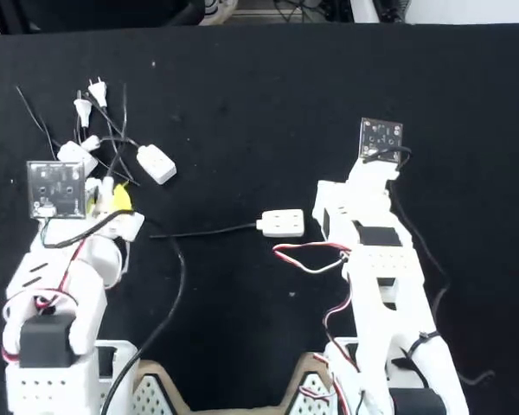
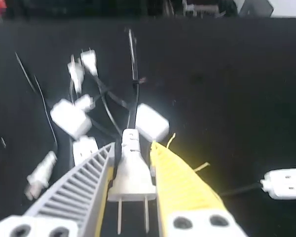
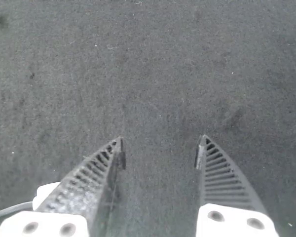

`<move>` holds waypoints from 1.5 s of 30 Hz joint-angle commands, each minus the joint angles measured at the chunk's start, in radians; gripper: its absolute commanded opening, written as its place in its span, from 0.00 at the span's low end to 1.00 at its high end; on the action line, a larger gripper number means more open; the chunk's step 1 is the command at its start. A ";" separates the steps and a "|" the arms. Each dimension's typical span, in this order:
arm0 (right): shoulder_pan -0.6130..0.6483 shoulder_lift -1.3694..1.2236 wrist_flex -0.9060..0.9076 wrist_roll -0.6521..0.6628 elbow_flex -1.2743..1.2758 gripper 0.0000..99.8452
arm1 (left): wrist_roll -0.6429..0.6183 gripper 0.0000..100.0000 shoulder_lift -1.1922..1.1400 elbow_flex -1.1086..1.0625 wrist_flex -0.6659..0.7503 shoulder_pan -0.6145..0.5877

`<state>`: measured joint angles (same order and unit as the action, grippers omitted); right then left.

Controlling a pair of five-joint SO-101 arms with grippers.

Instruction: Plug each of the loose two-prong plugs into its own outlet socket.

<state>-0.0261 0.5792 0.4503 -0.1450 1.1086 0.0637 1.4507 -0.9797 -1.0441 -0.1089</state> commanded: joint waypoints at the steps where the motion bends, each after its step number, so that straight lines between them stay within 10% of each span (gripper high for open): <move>1: 0.008 0.001 -0.002 0.002 -0.053 0.23 | 0.078 0.07 -0.140 0.163 -0.006 -0.007; 12: 0.006 0.004 -0.002 0.002 -0.051 0.23 | 0.278 0.07 -0.612 0.440 -0.195 0.252; 30: 0.000 0.004 -0.002 0.002 -0.051 0.23 | 0.316 0.07 -0.647 0.435 -0.388 0.625; 45: -0.037 0.004 -0.002 0.002 -0.054 0.23 | 0.322 0.24 -0.649 0.136 -0.172 0.418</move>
<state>-0.0491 0.5792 0.4503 -0.1450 1.1086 0.3798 0.7956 -0.8339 -1.2712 0.4388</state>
